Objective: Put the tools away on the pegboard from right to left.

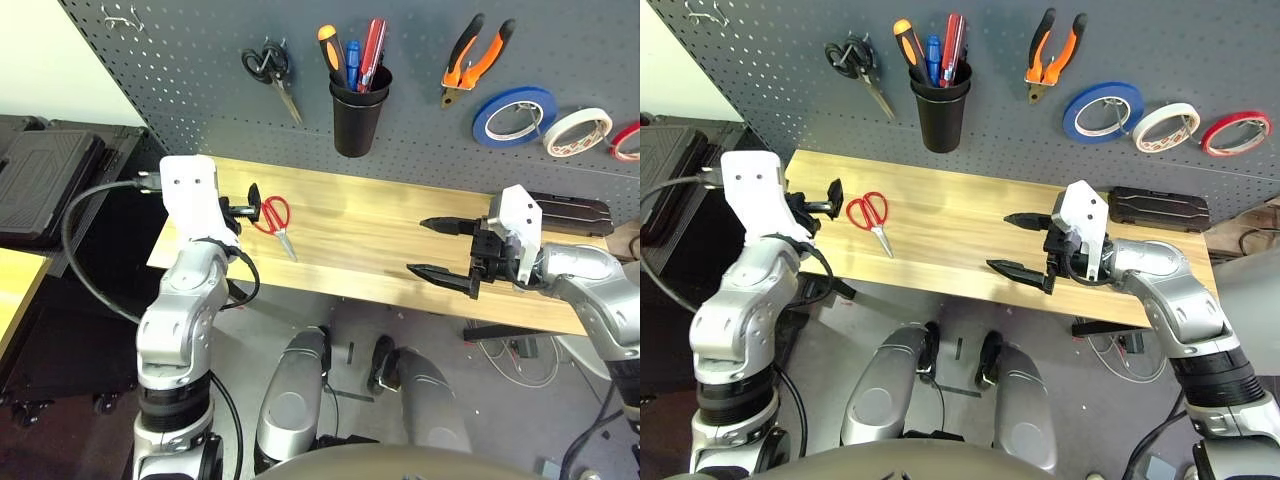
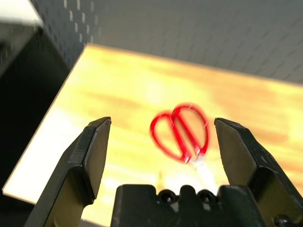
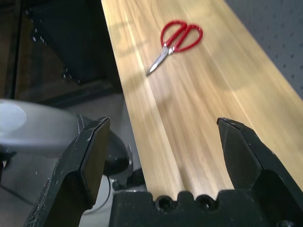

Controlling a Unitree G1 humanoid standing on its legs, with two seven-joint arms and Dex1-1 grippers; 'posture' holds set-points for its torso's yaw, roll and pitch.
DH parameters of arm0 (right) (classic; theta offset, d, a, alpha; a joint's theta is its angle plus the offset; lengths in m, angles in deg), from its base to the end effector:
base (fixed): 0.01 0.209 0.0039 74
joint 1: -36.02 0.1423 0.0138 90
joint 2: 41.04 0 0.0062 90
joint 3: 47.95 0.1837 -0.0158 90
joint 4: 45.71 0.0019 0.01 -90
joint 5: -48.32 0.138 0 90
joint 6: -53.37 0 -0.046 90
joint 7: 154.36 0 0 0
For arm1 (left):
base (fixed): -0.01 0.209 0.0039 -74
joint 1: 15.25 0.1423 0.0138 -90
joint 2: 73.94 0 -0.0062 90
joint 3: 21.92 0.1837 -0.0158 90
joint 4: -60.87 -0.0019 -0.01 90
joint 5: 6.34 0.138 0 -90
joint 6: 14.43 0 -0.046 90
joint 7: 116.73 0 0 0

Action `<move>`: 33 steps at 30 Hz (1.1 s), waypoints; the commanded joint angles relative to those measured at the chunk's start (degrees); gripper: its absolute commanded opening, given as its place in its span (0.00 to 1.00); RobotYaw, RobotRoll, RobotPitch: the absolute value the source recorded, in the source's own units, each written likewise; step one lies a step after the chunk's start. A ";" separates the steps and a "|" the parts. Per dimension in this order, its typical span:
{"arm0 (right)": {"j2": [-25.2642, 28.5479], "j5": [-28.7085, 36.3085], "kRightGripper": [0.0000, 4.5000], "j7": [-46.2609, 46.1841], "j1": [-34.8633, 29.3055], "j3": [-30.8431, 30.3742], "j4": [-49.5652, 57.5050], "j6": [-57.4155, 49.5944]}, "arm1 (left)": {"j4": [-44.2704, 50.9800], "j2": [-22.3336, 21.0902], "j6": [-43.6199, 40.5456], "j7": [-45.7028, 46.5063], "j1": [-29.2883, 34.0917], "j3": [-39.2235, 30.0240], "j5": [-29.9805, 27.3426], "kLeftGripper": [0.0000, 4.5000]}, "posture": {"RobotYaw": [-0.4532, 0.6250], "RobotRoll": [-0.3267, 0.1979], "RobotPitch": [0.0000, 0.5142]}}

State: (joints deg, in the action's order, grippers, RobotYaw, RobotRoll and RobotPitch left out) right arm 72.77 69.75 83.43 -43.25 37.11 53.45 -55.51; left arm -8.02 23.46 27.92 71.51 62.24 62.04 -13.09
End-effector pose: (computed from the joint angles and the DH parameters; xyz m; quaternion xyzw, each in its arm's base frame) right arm 0.2323 -0.2326 0.1272 -0.1407 0.1033 0.5284 0.8309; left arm 0.2267 0.1764 0.1200 0.0241 0.1192 0.0780 0.9895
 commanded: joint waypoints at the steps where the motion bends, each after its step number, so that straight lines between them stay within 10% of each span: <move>1: -1.01 -2.85 1.00 -0.76 -0.81 -2.49 -1.89 0.57 | -6.40 0.87 3.86 0.29 0.03 0.54 2.04 0.99 | 0.68 0.62 0.59; 33: -14.60 -14.09 1.00 -8.72 3.70 -8.41 -13.10 5.87 | -59.49 -2.37 31.18 0.84 -19.80 -1.48 7.39 0.99 | 0.66 0.62 0.63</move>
State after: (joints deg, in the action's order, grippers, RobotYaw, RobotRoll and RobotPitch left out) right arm 57.75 55.98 74.67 -37.94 29.16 39.62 -49.00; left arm -64.59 21.35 58.15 72.45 42.24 60.19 -6.61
